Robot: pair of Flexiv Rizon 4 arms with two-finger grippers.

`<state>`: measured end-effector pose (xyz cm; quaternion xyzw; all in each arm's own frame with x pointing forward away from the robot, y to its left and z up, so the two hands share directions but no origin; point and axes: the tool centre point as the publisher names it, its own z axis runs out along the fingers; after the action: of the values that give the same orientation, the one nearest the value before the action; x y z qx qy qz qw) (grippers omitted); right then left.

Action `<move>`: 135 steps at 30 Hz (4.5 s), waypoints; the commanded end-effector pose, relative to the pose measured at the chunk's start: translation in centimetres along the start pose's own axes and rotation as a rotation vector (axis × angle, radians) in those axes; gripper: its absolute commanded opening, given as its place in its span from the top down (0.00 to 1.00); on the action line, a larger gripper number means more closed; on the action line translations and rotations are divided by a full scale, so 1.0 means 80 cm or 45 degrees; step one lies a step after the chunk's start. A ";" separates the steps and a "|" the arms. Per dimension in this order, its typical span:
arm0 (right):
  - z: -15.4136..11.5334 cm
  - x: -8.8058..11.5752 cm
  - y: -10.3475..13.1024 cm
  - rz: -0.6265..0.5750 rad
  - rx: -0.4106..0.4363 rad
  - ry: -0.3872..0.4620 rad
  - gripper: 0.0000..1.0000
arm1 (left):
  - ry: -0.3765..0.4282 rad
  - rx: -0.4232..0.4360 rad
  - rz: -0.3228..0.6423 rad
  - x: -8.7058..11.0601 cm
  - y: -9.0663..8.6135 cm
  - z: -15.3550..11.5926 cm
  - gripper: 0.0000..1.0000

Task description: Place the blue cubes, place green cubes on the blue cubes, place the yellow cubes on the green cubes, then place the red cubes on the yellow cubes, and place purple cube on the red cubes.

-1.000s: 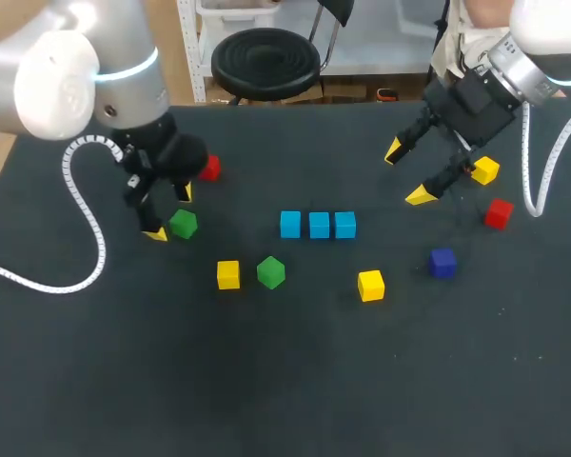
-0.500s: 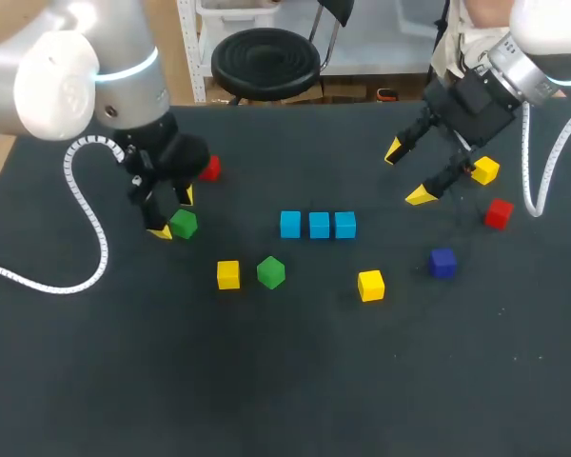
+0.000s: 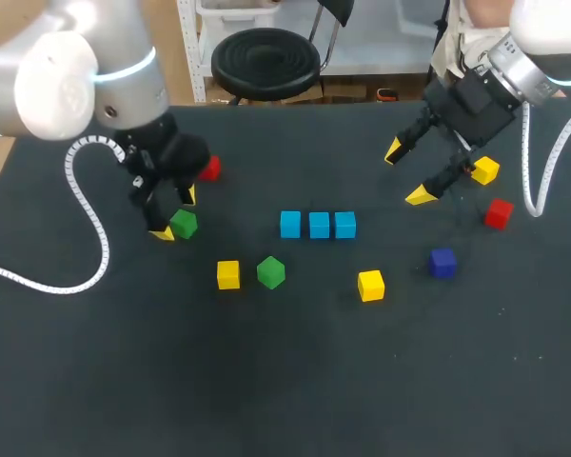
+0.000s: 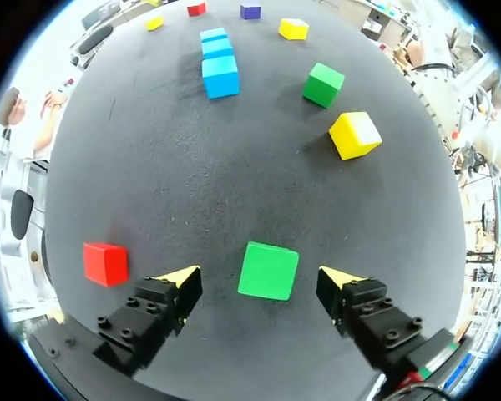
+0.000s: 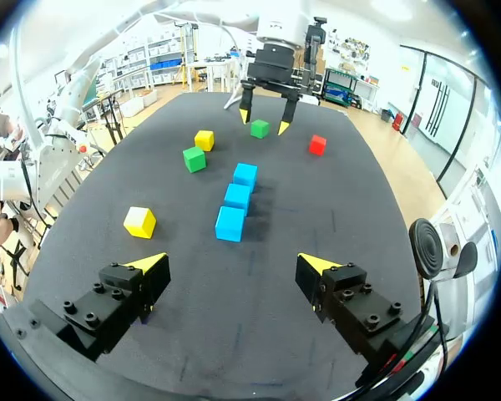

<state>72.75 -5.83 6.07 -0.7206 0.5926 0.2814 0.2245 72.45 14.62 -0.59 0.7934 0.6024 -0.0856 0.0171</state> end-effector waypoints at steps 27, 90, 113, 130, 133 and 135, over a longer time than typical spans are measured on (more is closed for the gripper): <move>0.000 0.000 0.000 -0.001 0.001 -0.002 0.00 | -0.028 -0.144 -0.320 -0.017 0.002 -0.033 1.00; 0.000 0.000 0.000 -0.001 0.001 -0.002 0.00 | 0.033 -0.101 -0.600 -0.131 -0.027 -0.067 1.00; 0.000 0.000 0.000 -0.001 0.001 -0.002 0.00 | -0.093 -0.055 -0.536 -0.184 -0.021 -0.064 1.00; 0.000 0.000 0.000 -0.001 0.001 -0.002 0.00 | -0.093 -0.055 -0.536 -0.184 -0.021 -0.064 1.00; 0.000 0.000 0.000 -0.001 0.001 -0.002 0.00 | -0.093 -0.055 -0.536 -0.184 -0.021 -0.064 1.00; 0.000 0.000 0.000 -0.001 0.001 -0.002 0.00 | -0.093 -0.055 -0.536 -0.184 -0.021 -0.064 1.00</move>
<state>72.75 -5.83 6.07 -0.7206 0.5926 0.2814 0.2245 67.44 1.76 6.84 0.6454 0.7560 -0.1022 0.0392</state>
